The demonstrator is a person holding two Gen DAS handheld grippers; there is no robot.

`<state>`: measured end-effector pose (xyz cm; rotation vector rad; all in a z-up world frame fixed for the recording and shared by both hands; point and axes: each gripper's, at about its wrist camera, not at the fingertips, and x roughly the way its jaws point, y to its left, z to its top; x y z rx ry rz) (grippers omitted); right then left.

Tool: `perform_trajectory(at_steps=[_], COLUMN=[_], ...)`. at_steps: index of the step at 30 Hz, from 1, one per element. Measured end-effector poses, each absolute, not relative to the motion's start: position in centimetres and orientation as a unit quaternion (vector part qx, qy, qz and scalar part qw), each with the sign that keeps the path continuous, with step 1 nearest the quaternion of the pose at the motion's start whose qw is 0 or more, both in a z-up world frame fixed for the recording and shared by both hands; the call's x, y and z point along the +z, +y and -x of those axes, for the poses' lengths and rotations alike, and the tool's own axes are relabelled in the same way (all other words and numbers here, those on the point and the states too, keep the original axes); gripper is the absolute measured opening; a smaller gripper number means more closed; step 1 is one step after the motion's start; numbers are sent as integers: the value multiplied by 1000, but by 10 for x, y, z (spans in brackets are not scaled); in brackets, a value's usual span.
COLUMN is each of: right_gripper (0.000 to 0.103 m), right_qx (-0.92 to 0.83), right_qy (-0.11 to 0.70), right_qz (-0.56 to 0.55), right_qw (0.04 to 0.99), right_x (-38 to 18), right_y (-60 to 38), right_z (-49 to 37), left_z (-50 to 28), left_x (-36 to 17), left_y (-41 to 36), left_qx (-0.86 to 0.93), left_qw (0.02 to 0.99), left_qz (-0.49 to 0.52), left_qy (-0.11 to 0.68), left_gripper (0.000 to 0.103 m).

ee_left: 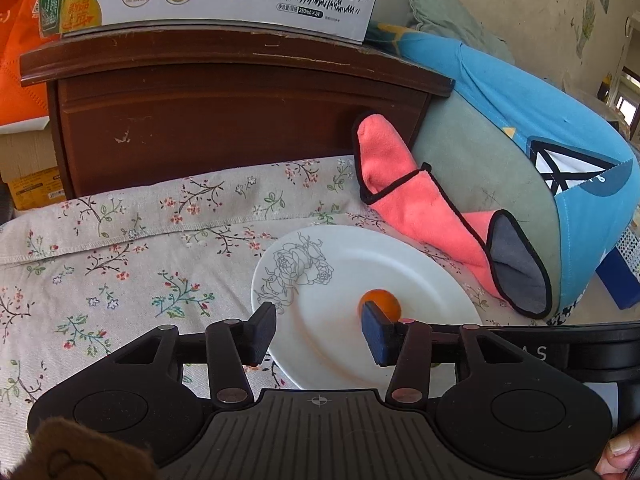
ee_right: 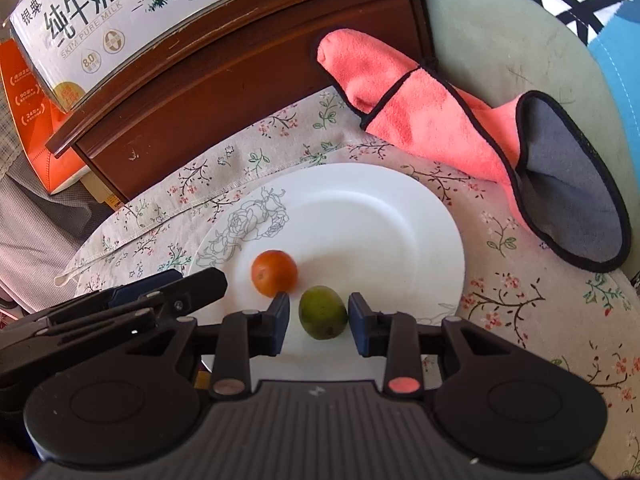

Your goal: Organize fruits

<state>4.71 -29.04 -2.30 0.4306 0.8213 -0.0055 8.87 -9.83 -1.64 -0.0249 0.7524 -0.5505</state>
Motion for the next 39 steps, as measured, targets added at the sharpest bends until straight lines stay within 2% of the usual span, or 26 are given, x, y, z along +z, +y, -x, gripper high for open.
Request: perform_trajectory(at_steps=[7,10,15,18,20,39], right_gripper=[35,38,39,39,46,45], right_qx=[-52,-108,-141,-111,-97,-16], right_qy=[373,374,396,403,406,419], right_qz=[-201,-196,-228,-245,-239,-191], right_qw=[904,900,878,875,877,887], right_x=[-14,-16,-33,-41,-45,-41], right_y=[-311,-327,-347,-346,-340,-300], right_z=[-47,-48,-50,-53,-56,-68], left_z=[-100,-101,-100,-99,-99,-105], left_x=[-33,-38,-39,-38,-36,-31], left_y=[-95,-92,-93,-93,-93,-68], left_qx=[-196,-191,-188,-186,-180,-117], left_qw=[902,904,905,907,908,916], left_qz=[-28,-27,-33,-37,-42,-55], left_qy=[383,382,379,377,375,379], left_gripper=[49,59,62,63,63,64])
